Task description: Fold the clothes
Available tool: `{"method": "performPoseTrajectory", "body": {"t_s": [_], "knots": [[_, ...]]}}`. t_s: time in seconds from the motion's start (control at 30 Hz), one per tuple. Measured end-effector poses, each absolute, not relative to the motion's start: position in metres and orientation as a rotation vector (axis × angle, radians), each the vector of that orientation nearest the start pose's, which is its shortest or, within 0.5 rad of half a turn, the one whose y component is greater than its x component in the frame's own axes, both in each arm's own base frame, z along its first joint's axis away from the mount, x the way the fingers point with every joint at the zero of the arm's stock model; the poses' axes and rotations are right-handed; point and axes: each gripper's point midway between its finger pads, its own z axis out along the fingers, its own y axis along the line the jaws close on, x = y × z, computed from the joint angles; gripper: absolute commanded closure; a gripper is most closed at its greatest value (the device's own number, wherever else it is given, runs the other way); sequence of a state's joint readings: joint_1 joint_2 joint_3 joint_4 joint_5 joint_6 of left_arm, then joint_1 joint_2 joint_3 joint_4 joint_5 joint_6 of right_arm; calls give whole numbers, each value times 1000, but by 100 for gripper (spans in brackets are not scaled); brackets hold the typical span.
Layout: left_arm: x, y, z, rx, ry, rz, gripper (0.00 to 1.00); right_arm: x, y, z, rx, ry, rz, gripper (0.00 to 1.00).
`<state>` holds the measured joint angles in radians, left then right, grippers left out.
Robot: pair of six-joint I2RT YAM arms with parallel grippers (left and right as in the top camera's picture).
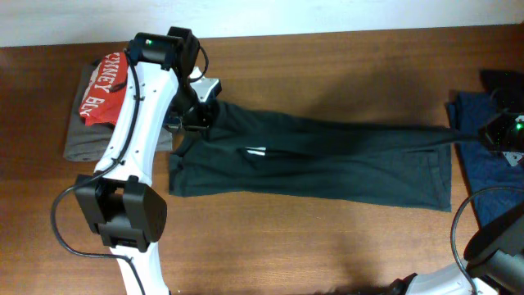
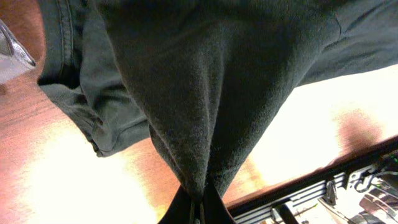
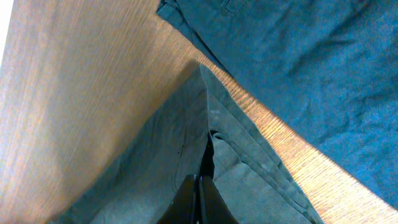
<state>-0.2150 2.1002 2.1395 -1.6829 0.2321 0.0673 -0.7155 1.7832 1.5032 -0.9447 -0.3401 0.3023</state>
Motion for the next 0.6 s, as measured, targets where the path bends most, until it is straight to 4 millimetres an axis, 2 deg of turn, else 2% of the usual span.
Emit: {"method": "performPoseTrajectory", "body": {"t_s": [0.13, 0.2, 0.27, 0.3, 0.33, 0.4, 0.47, 0.6], "knots": [[361, -120, 170, 433, 3182, -365, 99, 346, -224, 140, 1250, 2408, 358, 96], [361, -120, 170, 435, 3183, -362, 95, 346, -224, 140, 1249, 2408, 358, 96], [361, -117, 169, 432, 3189, -331, 80, 346, -224, 140, 1249, 2408, 358, 96], [361, -115, 168, 426, 3193, -313, 60, 346, -224, 140, 1249, 2408, 358, 96], [361, -112, 167, 428, 3197, -282, 57, 346, -224, 140, 1249, 2408, 358, 96], [362, -105, 165, 422, 3203, -216, 44, 346, -224, 140, 1250, 2408, 358, 96], [365, -100, 164, 430, 3194, -164, 41, 346, -224, 140, 1250, 2408, 358, 96], [390, -94, 162, 396, 3104, -99, 38, 346, -225, 140, 1249, 2408, 357, 96]]}}
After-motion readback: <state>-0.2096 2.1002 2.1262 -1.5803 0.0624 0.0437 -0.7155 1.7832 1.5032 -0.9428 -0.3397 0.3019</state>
